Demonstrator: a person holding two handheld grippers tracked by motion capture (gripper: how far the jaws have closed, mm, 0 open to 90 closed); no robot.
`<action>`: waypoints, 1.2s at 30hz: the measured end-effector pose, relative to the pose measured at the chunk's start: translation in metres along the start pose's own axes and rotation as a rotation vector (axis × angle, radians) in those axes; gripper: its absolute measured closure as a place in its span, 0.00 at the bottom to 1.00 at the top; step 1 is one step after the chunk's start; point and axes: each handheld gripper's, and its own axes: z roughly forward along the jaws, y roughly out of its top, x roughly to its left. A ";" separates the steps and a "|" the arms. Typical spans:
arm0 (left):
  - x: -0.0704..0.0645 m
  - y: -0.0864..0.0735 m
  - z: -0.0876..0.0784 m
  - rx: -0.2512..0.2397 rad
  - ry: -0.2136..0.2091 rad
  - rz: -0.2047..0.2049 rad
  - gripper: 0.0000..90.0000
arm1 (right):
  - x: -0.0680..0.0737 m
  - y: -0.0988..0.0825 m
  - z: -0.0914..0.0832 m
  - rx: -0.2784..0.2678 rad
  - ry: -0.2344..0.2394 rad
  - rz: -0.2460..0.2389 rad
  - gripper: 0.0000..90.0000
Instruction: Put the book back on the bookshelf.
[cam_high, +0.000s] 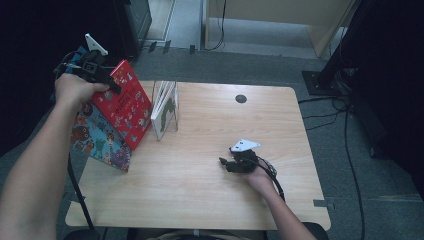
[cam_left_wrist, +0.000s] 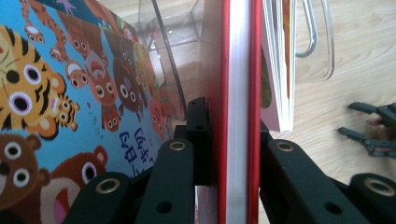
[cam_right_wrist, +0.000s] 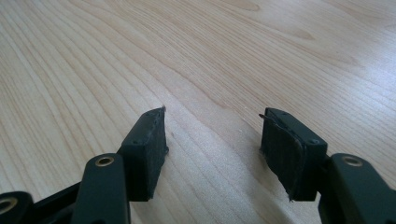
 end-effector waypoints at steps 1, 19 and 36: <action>0.001 0.001 0.000 0.000 0.001 -0.002 0.88 | 0.000 0.000 0.000 0.000 0.000 0.000 0.45; 0.005 0.021 0.008 -0.031 0.016 -0.031 0.88 | 0.003 0.000 0.000 0.002 0.004 0.000 0.45; 0.007 0.024 0.018 -0.042 0.019 -0.022 0.87 | 0.003 -0.001 -0.001 0.001 0.001 -0.001 0.45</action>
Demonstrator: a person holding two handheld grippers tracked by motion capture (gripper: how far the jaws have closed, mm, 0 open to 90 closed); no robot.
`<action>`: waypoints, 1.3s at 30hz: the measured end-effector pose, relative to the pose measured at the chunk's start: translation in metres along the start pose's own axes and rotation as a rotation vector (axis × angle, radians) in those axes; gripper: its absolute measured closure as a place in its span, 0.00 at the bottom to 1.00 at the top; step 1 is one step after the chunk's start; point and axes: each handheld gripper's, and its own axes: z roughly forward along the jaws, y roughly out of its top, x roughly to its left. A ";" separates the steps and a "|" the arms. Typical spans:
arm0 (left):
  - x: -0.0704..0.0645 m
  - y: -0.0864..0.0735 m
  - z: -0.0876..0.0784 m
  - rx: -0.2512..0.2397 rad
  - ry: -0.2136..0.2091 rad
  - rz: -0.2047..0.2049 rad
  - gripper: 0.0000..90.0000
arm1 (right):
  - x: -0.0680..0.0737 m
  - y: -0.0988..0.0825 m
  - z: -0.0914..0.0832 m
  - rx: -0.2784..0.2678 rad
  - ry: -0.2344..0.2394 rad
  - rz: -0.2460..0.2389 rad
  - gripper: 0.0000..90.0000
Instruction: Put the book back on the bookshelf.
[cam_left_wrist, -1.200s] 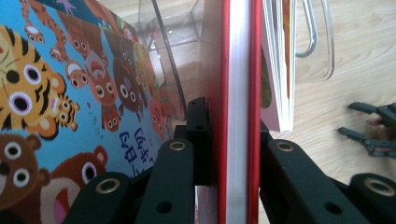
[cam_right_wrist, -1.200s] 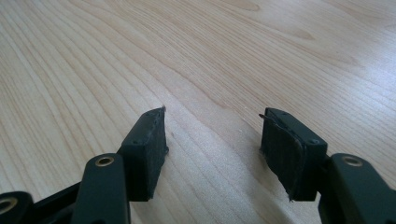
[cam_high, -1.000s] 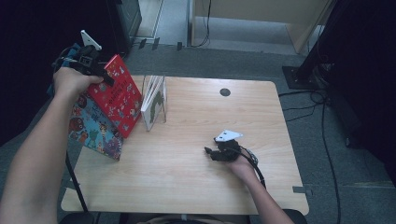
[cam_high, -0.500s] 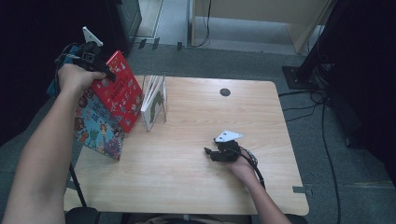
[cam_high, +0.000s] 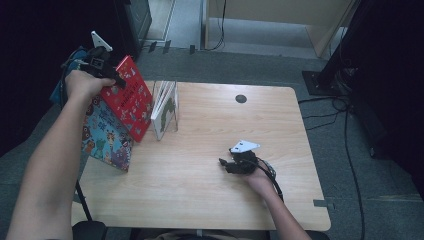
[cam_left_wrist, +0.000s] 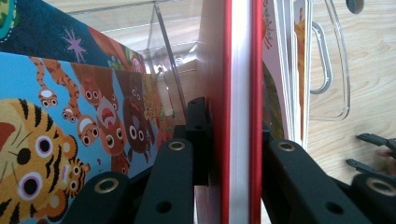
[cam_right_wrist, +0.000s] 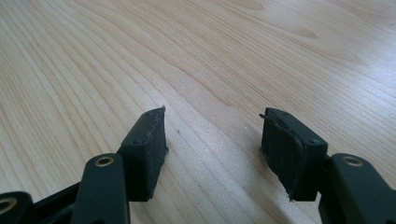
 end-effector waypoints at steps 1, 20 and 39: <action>0.000 0.000 0.000 0.001 0.000 -0.002 0.87 | 0.000 0.000 0.000 0.000 0.000 0.000 0.45; 0.002 -0.003 -0.013 -0.039 -0.031 0.022 0.69 | 0.000 0.000 0.000 0.001 0.000 0.001 0.45; 0.005 -0.009 -0.028 -0.090 -0.038 0.005 0.58 | 0.000 0.000 -0.001 0.001 0.006 -0.003 0.43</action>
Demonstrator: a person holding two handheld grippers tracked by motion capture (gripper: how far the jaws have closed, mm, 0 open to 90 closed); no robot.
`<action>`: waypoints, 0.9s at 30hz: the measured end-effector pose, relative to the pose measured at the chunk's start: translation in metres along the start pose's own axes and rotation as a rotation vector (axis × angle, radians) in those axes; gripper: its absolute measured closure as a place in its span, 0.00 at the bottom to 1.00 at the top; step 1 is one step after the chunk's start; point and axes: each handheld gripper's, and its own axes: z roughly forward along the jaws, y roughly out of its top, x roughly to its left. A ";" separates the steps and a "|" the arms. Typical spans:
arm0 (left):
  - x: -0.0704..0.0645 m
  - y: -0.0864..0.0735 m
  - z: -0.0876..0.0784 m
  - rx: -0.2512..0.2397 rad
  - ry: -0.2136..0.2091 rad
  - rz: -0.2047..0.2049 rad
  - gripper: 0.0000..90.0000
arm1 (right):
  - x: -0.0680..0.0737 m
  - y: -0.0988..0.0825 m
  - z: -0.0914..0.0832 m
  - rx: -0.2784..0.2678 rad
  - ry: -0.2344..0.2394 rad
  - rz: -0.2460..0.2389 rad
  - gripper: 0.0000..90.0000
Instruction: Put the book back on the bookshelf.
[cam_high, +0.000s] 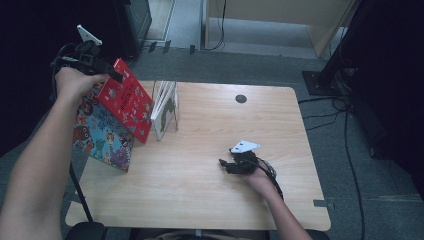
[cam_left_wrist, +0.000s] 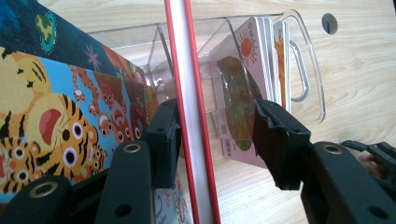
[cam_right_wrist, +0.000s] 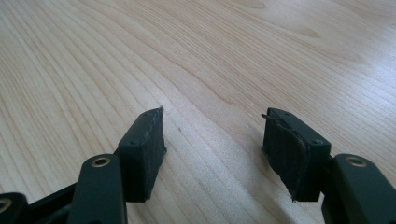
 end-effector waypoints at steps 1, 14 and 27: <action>0.000 -0.001 -0.002 -0.005 -0.002 -0.002 0.58 | 0.000 0.000 0.000 0.000 0.000 -0.001 0.43; -0.001 -0.008 -0.009 -0.018 0.001 -0.008 0.54 | 0.000 0.000 0.000 0.004 0.009 -0.007 0.40; 0.005 -0.019 -0.025 -0.030 0.001 -0.019 0.54 | -0.002 -0.001 -0.001 0.002 0.019 -0.022 0.39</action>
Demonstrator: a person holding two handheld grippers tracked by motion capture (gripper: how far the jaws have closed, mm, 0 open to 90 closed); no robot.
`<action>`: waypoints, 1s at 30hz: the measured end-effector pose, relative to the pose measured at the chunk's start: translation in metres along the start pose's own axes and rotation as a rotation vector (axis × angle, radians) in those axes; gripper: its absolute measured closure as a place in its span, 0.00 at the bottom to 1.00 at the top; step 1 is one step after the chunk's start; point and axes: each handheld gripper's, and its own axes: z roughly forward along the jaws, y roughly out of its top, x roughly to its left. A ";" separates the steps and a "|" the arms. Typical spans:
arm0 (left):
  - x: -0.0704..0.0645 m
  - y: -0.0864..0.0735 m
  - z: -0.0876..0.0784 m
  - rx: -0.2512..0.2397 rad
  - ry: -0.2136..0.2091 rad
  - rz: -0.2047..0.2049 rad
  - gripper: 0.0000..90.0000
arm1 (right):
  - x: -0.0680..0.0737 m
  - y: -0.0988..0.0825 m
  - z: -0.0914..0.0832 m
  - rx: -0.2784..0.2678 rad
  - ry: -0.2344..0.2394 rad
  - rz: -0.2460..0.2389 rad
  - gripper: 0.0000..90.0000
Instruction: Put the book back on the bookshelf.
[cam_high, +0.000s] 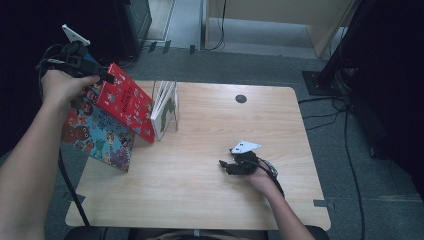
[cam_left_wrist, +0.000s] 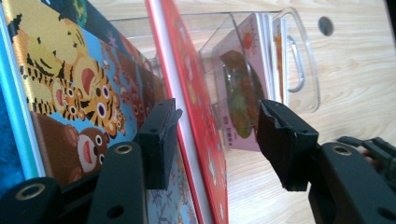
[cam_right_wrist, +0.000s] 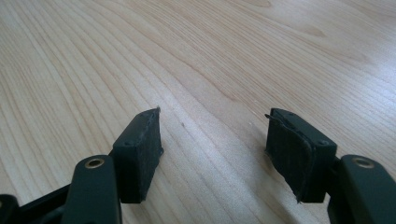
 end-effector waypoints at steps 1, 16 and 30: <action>-0.001 0.000 -0.001 0.001 -0.002 0.002 0.54 | 0.000 0.000 0.000 0.001 0.000 0.002 0.39; -0.030 -0.015 -0.008 -0.055 -0.050 0.078 0.51 | 0.000 0.000 0.000 0.001 0.006 -0.004 0.38; -0.047 -0.049 -0.005 -0.123 -0.072 0.130 0.52 | 0.000 0.000 0.000 0.008 0.017 -0.016 0.32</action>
